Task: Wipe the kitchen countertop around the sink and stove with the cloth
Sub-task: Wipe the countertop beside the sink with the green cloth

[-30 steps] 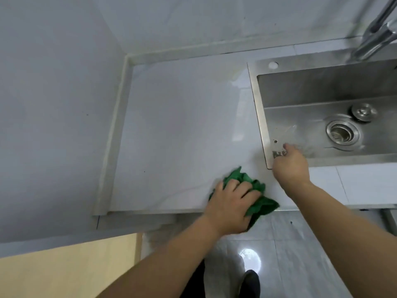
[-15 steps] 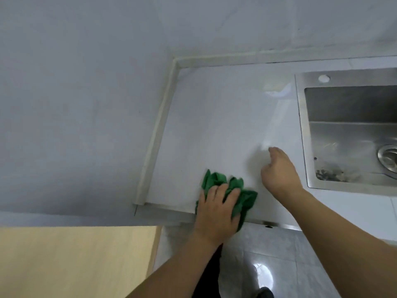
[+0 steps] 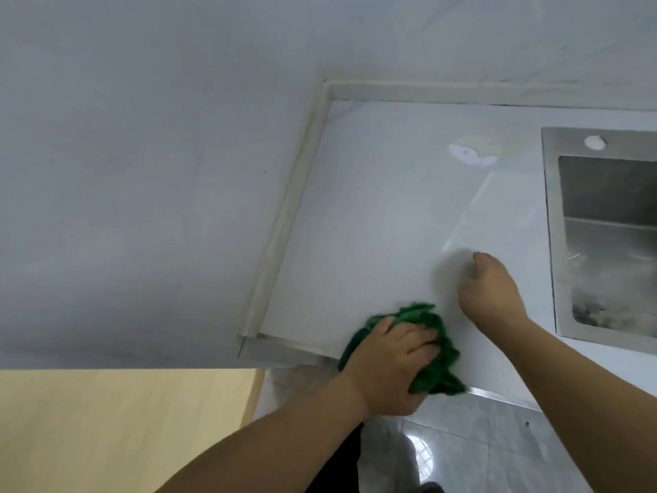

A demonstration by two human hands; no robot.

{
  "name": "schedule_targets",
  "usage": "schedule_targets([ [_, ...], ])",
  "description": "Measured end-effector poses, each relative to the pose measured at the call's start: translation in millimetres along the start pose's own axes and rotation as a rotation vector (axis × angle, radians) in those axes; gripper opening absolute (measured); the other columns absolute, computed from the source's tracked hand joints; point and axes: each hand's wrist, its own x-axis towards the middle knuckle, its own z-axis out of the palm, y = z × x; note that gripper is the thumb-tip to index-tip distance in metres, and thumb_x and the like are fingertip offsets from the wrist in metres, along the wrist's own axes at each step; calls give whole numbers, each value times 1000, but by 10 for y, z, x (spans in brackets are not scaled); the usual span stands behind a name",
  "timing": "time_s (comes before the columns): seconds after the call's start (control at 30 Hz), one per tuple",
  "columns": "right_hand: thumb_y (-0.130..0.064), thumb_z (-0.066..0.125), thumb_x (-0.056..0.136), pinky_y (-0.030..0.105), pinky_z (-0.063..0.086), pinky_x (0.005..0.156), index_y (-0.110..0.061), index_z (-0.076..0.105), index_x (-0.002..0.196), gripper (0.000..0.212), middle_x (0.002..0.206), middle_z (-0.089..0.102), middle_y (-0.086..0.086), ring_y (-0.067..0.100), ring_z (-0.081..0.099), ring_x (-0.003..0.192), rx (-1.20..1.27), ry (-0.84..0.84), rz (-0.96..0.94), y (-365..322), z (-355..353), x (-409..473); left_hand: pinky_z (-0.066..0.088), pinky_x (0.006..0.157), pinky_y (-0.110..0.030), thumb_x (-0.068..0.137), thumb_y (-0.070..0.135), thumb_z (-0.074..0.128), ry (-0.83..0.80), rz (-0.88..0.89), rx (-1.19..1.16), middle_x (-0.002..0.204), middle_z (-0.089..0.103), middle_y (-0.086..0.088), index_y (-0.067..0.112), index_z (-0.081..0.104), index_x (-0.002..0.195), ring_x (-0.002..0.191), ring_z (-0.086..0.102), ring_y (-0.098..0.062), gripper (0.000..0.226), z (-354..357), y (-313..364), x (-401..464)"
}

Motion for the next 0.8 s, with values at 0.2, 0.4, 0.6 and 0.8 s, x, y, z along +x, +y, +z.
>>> schedule_targets([
  [0.2, 2, 48, 78, 41, 36, 105, 1, 44, 133, 55, 139, 44, 15, 36, 44, 124, -197, 48, -18, 330, -127, -17, 47, 97, -47, 79, 28, 47, 235, -591, 19, 118, 64, -10, 9, 61, 120, 109, 58, -29, 48, -561, -928, 222],
  [0.4, -3, 44, 82, 39, 30, 112, -1, 33, 142, 61, 146, 36, 13, 33, 36, 133, -342, 14, 41, 609, -305, -24, 40, 95, -42, 82, 33, 56, -19, 59, -49, 120, 64, -2, 16, 65, 117, 109, 57, -26, 40, 249, 488, 93],
  [0.6, -3, 41, 82, 36, 31, 110, 1, 38, 136, 54, 143, 38, 12, 29, 34, 135, -328, -5, 80, 692, -405, -24, 42, 100, -47, 79, 31, 51, 182, -238, -28, 129, 60, -11, 10, 59, 127, 117, 54, -30, 53, -122, -96, 329],
  [0.8, -3, 42, 84, 35, 32, 106, 2, 41, 130, 46, 142, 38, 14, 30, 37, 133, -334, -8, 106, 779, -405, -27, 45, 92, -47, 79, 35, 45, -10, -97, 57, 119, 62, -7, 13, 60, 120, 108, 56, -30, 50, 64, 187, 501],
])
